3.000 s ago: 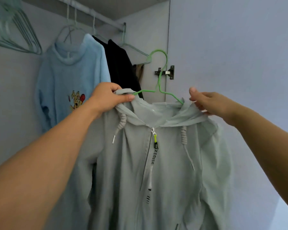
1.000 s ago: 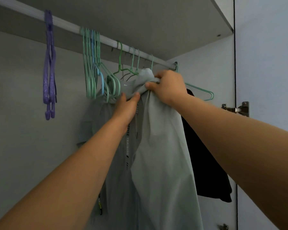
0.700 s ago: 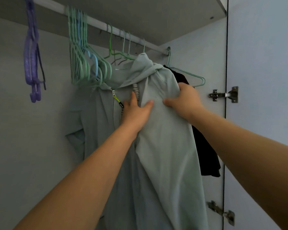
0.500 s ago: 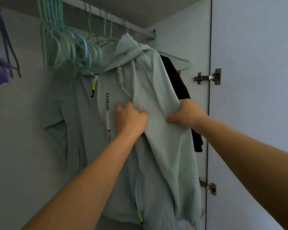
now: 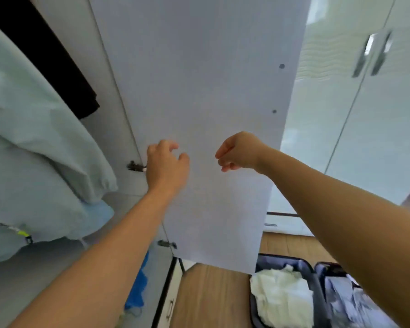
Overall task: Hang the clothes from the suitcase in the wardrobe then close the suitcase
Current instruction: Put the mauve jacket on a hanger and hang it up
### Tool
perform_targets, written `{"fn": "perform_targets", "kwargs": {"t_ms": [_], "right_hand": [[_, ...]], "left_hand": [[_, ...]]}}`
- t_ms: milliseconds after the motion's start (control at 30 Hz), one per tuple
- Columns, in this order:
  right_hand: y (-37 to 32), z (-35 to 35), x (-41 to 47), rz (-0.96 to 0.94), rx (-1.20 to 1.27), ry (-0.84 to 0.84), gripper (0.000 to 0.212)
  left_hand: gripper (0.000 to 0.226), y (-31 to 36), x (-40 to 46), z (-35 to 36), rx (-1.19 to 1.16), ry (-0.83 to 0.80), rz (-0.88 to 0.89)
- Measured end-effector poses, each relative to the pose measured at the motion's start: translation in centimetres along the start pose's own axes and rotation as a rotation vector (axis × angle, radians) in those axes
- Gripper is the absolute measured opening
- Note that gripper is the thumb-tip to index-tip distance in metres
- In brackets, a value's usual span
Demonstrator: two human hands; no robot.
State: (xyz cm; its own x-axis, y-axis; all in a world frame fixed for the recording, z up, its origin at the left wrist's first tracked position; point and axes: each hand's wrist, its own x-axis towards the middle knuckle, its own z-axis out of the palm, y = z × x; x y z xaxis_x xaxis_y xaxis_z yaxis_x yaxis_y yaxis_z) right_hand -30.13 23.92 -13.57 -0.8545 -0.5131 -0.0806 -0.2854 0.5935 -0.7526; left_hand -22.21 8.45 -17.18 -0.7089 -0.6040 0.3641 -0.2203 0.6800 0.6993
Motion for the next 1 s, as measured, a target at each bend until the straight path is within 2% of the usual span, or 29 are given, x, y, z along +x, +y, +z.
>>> {"fn": "perform_targets", "kwargs": {"t_ms": [133,300,400,467,600,733,867,1000], "right_hand": [[12.4,-5.4,-2.6,0.159,0.054,0.045,0.013],[27.8,-7.6,-5.2,0.375,0.033,0.073,0.016],[37.6,-6.7,-6.6,0.525,-0.001,0.057,0.011],[44.2,-5.0,-7.8,0.609,0.037,0.12,0.018],[56.8,0.9,-9.5,0.788,-0.035,0.19,0.025],[68.2,7.9,-10.2,0.918,-0.11,0.202,0.028],[78.0,15.4,-10.3,0.936,-0.186,0.133,0.046],[86.6,21.2,-10.0,0.948,-0.285,0.052,0.041]], "left_hand": [[0.007,2.8,-5.7,11.3,-0.143,-0.342,-0.16],[0.008,4.8,-13.9,23.7,-0.241,-0.639,-0.292],[0.009,4.8,-18.4,32.3,-0.298,-0.806,-0.363],[0.014,3.7,-21.3,38.0,-0.342,-0.896,-0.436],[0.015,-1.8,-26.4,48.2,-0.325,-1.019,-0.511],[0.022,-8.8,-30.5,57.4,-0.224,-1.061,-0.472],[0.026,-14.6,-34.6,65.1,-0.175,-1.102,-0.43],[0.019,-19.1,-38.6,72.0,-0.162,-1.148,-0.424]]}}
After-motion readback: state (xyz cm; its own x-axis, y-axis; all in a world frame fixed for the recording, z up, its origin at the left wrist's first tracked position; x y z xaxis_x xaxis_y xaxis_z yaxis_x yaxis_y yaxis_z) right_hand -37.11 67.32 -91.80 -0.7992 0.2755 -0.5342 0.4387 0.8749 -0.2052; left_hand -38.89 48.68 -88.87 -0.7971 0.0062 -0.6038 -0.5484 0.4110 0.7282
